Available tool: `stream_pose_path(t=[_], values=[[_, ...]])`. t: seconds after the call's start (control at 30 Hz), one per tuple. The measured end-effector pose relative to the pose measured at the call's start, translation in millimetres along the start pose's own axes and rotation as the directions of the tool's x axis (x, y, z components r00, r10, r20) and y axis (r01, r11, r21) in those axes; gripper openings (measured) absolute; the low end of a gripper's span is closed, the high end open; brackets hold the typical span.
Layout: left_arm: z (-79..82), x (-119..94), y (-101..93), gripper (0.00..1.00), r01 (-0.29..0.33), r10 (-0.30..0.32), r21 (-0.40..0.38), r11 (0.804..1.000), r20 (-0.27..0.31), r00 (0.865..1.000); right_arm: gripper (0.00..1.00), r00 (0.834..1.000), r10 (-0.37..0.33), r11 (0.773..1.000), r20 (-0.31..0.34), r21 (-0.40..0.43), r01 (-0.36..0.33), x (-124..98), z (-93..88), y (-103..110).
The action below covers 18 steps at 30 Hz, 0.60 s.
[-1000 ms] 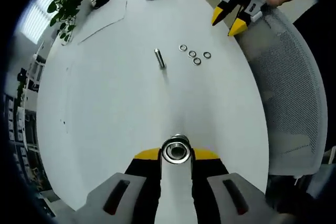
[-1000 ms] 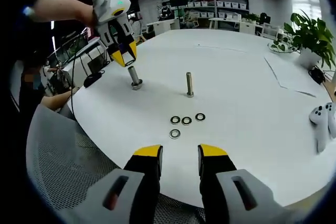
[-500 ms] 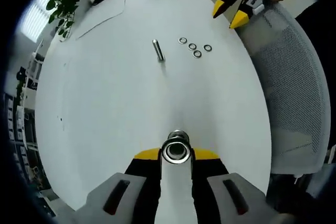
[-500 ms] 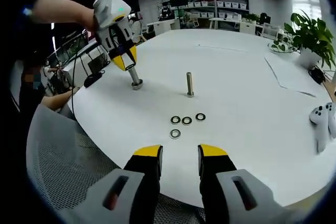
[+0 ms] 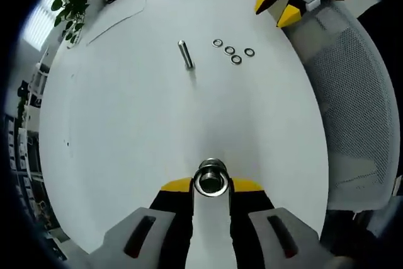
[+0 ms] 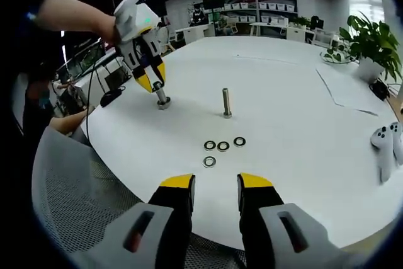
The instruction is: Place the washer onto the threaded stud by aligning its center hole with the stud, sliding it down to the base, and recovering from edge contact or off-axis alignment until the washer reaches the visible bottom stop.
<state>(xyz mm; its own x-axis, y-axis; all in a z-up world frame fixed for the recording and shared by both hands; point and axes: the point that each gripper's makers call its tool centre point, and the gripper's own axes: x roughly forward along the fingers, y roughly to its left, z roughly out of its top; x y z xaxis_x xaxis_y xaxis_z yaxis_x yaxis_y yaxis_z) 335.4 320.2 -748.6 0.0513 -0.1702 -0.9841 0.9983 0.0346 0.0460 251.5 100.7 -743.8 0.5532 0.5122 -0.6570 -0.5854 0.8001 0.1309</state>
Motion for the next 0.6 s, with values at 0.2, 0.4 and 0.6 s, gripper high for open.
stream_pose_path(t=[0.2, 0.4, 0.6], values=[[-1.1, 14, -1.8, 0.19, -0.002, 0.002, -0.006, 1.0, -0.014, 1.0, 0.3, 1.0, -0.002, 1.0, -0.004, -0.004, 0.002, 0, -1.1, 0], [-3.2, 27, -0.3, 0.19, -0.002, 0.001, -0.028, 1.0, -0.027, 1.0, 0.3, 1.0, -0.002, 1.0, -0.004, 0.001, 0.002, 0, -1.2, 0], [-3.0, 33, -0.4, 0.19, -0.006, 0.004, -0.037, 0.999, -0.038, 0.999, 0.3, 1.0, -0.001, 1.0, -0.007, -0.005, 0.001, 0, -1.4, 0]])
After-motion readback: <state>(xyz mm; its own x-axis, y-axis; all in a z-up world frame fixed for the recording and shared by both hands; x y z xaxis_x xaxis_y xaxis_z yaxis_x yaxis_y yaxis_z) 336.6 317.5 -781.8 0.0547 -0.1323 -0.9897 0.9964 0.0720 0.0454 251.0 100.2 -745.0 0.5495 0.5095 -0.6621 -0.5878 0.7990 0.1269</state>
